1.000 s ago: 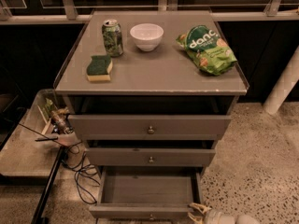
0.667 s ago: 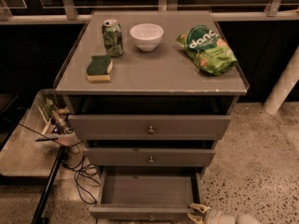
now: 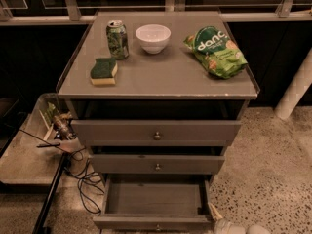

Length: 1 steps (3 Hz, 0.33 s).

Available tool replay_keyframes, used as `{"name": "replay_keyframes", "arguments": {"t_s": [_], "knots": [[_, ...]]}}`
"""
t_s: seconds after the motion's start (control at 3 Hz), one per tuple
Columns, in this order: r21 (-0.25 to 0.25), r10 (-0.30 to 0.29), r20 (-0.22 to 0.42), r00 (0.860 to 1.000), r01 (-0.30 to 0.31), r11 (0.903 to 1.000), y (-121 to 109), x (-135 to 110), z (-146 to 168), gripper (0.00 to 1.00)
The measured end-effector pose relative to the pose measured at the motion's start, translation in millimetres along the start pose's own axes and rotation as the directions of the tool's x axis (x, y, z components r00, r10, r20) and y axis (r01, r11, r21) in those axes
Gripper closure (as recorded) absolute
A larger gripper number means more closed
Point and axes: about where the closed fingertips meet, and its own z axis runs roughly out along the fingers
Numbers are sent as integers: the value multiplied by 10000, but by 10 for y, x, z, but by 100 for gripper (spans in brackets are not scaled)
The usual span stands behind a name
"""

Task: Open bottom drawer

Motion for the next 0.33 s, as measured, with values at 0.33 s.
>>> {"name": "replay_keyframes", "arguments": {"t_s": [0.33], "knots": [[0, 0, 0, 10000, 0, 10000, 0, 0, 0, 0]]}}
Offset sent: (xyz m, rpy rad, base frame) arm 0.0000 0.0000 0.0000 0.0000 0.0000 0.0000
